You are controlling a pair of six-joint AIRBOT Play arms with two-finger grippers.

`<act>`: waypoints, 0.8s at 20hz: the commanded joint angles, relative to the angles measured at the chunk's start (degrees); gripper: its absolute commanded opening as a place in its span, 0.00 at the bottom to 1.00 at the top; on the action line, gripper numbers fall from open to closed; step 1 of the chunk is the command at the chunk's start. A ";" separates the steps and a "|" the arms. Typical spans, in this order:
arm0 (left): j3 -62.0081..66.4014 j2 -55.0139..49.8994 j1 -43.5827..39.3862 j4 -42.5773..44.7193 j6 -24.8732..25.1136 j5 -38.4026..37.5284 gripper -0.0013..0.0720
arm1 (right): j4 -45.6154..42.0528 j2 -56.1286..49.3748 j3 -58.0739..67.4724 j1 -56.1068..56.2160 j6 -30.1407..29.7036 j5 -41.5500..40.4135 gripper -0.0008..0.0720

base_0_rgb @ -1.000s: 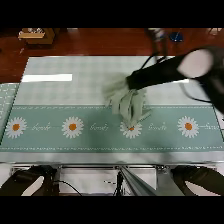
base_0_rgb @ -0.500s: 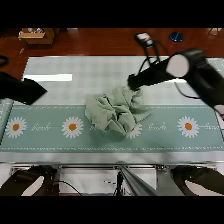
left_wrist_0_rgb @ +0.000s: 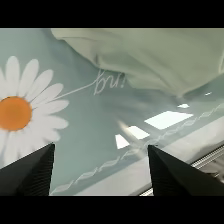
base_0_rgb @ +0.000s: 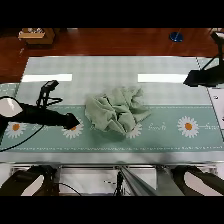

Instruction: Fold the shirts.

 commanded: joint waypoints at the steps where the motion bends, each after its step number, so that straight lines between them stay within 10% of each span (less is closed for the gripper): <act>1: -5.20 -4.28 5.62 -12.76 6.67 5.64 0.99 | 9.44 0.26 -5.51 -7.17 -4.02 -0.09 0.74; 9: -4.24 -29.46 9.84 -32.61 18.75 7.61 0.99 | 9.88 0.26 -11.34 -7.61 -5.35 -2.58 0.74; 16: 6.34 -40.52 6.58 -32.87 17.77 9.62 0.88 | 11.89 0.26 -11.34 -7.58 -5.31 -3.41 0.74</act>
